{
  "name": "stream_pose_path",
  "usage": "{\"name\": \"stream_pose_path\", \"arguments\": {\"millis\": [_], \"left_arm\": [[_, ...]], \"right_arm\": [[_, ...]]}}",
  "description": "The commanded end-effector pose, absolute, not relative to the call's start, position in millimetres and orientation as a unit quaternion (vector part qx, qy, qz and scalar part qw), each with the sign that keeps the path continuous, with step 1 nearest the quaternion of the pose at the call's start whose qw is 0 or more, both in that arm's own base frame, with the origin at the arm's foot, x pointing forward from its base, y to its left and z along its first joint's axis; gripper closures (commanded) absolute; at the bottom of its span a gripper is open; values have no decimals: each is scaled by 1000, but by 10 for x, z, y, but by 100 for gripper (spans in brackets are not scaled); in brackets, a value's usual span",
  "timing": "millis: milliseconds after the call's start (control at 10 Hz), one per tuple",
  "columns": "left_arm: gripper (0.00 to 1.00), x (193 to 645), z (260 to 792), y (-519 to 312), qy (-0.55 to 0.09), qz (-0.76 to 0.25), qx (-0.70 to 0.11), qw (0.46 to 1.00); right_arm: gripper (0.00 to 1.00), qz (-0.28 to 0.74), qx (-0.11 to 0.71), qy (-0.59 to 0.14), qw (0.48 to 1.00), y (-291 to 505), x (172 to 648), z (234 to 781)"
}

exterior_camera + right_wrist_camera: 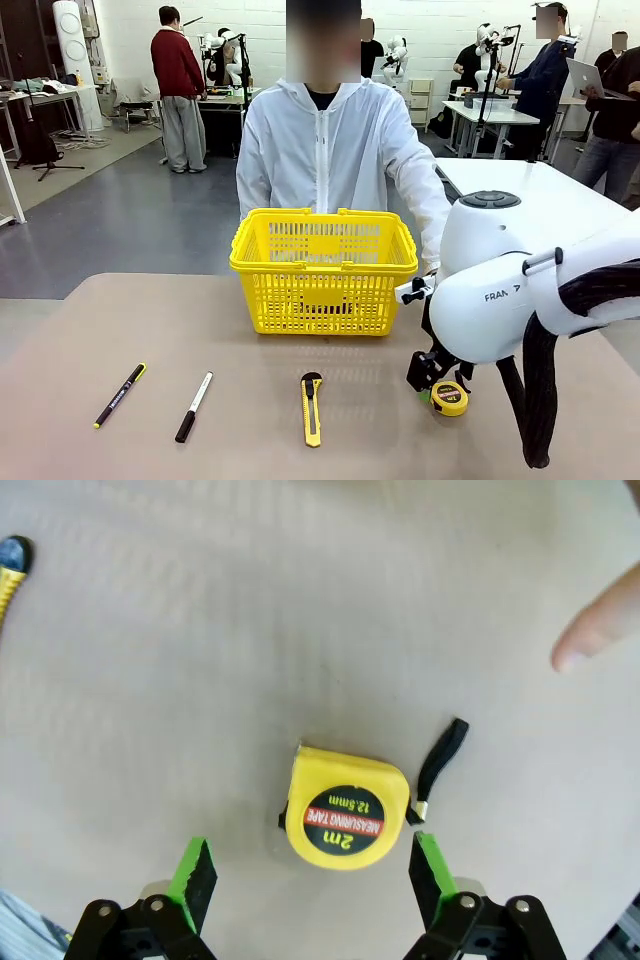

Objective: Place the items the person wants into the basket.
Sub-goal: Pick up the item the person points to and place it in the Market Basket.

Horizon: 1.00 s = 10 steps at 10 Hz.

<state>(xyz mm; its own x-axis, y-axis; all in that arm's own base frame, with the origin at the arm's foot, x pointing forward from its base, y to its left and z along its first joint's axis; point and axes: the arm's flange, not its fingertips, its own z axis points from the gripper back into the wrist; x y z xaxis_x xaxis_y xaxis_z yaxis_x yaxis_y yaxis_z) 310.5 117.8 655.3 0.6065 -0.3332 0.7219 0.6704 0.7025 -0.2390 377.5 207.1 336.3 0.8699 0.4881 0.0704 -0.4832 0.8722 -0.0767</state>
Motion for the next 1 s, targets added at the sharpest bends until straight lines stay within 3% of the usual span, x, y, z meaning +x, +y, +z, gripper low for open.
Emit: {"name": "stream_pose_path", "arguments": {"millis": [0, 900], "left_arm": [[0, 3103, 6559, 1189, -335, -297, -256, 857], [0, 3103, 6559, 1189, -335, -297, -256, 857]], "right_arm": [[0, 259, -36, -51, 964, 2041, 3862, 3217], [0, 254, 5, -37, 966, 1887, 4009, 3025]]}}
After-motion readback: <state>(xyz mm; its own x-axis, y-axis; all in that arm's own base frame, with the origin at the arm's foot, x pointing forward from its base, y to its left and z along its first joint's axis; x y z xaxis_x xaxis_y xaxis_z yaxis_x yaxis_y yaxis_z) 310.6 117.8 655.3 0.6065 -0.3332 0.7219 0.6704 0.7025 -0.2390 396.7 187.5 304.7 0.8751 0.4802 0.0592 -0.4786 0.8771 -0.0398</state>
